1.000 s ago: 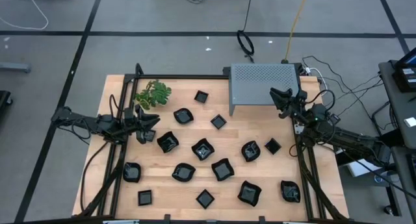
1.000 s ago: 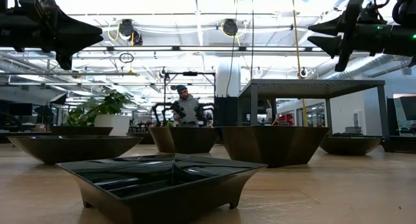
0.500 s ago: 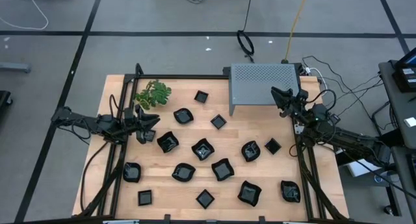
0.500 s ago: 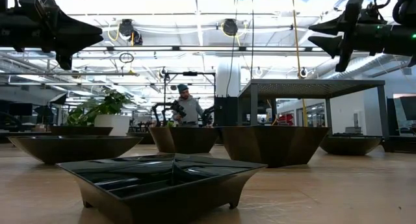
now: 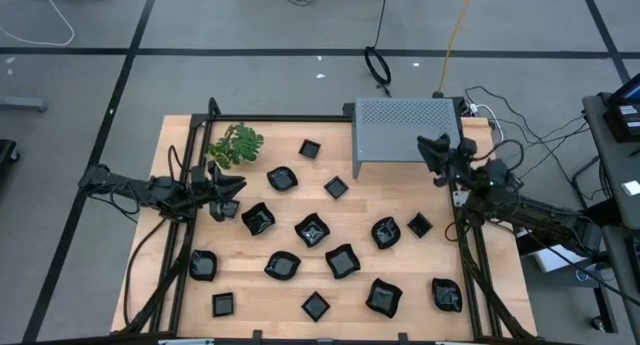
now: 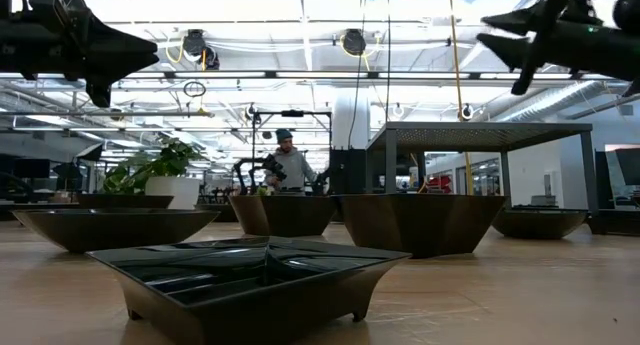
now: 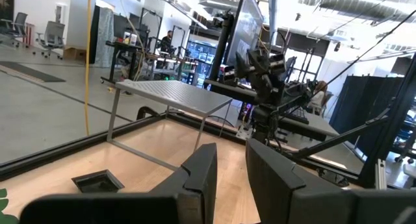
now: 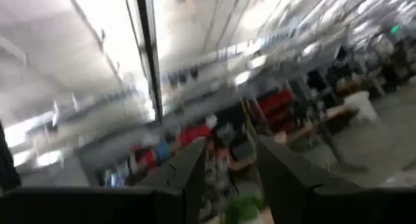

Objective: Pick & Place Mini shaped plates
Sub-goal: Put the square plate on the shelf

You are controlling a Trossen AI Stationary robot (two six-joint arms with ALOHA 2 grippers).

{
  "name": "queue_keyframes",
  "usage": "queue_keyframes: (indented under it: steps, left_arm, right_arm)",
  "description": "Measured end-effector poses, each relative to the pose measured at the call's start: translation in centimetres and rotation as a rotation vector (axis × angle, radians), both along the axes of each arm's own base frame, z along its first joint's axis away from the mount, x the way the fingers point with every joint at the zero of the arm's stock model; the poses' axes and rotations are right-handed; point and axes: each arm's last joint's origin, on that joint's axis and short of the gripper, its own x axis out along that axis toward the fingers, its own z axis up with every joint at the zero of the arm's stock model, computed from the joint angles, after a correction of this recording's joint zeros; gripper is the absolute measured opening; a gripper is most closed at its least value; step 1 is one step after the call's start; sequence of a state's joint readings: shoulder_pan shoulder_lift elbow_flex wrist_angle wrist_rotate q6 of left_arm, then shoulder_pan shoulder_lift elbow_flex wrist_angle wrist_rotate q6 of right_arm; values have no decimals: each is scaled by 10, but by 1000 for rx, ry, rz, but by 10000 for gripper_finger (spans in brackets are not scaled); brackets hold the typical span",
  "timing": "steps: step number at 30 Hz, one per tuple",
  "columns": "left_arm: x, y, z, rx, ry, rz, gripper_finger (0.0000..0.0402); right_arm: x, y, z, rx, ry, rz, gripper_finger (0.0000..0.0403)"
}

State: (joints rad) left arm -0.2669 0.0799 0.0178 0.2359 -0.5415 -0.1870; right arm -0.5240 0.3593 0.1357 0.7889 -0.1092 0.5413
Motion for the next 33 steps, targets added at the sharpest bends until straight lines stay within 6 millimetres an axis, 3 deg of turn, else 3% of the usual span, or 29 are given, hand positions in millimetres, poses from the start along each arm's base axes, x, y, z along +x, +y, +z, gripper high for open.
queue_keyframes:
  steps: [4,9,13,19,24,28,30,33]
  left_arm:
    - [0,0,0,0,0,0,86]
    - [0,0,0,0,-1,0,86]
    - [0,0,0,0,0,0,86]
    - [0,0,0,0,0,1,86]
    - [0,0,0,0,0,1,86]
    - [0,0,0,0,0,1,86]
    - [0,0,0,0,0,1,86]
    - [0,0,0,0,0,0,86]
  right_arm:
    - [7,-1,27,-28,156,54,125]
    - [15,-2,46,9,520,137,125]
    - [18,1,49,62,847,196,125]
    - [23,13,29,132,1253,385,125]
    - [39,34,22,33,1284,651,125]
    - [48,51,15,-28,1350,770,125]
    - [52,59,11,-48,1392,793,125]
    - [60,66,1,20,1509,688,125]
